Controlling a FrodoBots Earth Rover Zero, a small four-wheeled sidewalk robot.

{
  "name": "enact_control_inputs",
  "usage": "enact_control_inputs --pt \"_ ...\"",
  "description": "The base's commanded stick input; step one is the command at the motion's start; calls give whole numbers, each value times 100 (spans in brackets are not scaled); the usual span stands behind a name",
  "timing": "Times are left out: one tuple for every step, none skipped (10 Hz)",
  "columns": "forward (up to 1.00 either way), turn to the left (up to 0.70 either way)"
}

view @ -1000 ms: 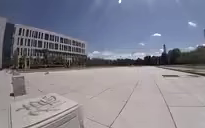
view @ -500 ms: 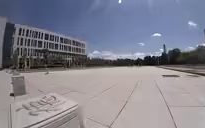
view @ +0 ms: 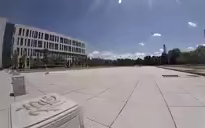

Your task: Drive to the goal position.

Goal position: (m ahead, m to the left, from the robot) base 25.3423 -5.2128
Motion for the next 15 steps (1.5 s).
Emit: enact_control_inputs --pt "6 0" --pt "6 0" --pt "6 0" --pt "6 0" --pt "5 0" --pt "6 0" --pt "6 0" --pt "6 0" --pt "6 0" --pt "6 0" --pt "6 0" --pt "6 0" --pt "6 0" --pt "6 0" --pt "6 0"
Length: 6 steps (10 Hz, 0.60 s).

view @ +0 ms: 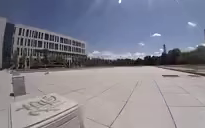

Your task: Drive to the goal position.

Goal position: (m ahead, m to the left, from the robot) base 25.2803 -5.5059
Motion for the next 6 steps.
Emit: enact_control_inputs --pt "6 0" --pt "6 0" --pt "6 0" --pt "6 0" --pt "5 0" --pt "6 0"
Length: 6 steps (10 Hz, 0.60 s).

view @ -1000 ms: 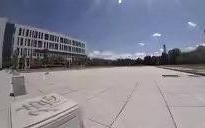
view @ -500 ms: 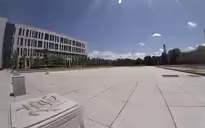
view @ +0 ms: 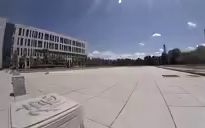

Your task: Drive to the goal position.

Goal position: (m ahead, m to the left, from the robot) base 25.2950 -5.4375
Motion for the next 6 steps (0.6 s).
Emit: enact_control_inputs --pt "6 0" --pt "6 0" --pt "6 0" --pt "6 0" --pt "6 0" --pt "6 0"
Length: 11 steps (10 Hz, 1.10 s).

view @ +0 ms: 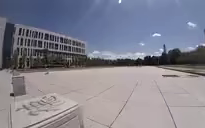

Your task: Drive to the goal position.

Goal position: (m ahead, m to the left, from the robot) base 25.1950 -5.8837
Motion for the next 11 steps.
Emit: enact_control_inputs --pt "6 0" --pt "6 0" --pt "6 0" --pt "6 0" --pt "6 0" --pt "6 0" --pt "6 0" --pt "6 0" --pt "6 0" --pt "6 0" --pt "6 0"
